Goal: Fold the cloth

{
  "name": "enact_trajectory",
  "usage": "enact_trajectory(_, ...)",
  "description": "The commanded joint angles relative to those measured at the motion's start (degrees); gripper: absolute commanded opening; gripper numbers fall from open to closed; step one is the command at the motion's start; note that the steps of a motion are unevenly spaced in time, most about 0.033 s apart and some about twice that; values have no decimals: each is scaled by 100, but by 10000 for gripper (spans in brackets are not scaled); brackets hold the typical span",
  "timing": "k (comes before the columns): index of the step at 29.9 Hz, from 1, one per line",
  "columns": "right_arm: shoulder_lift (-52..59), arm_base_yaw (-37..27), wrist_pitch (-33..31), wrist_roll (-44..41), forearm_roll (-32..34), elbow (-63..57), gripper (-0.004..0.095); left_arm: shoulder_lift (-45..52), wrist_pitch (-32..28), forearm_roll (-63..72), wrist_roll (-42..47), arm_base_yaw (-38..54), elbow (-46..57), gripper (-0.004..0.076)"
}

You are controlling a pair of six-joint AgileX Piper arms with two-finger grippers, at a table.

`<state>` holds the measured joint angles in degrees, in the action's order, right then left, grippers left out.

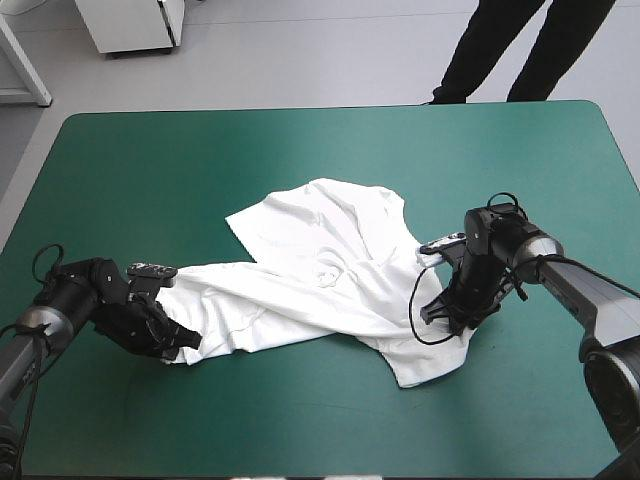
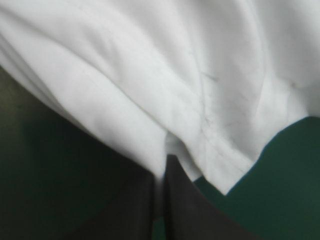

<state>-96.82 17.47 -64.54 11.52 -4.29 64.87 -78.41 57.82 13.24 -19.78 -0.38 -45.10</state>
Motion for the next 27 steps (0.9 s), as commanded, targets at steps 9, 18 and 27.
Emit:
enact_trajectory(9,8,-31,-132,115,-404,115,-13,522,166,105,-13,-4,-110,-22)
enact_trajectory(18,936,-31,-494,75,-320,987,-13,1291,1089,65,39,-4,-1008,-22)
enact_trajectory(27,1987,-31,-696,-224,-320,3361,-13,1922,1584,86,93,-4,-3104,-22)
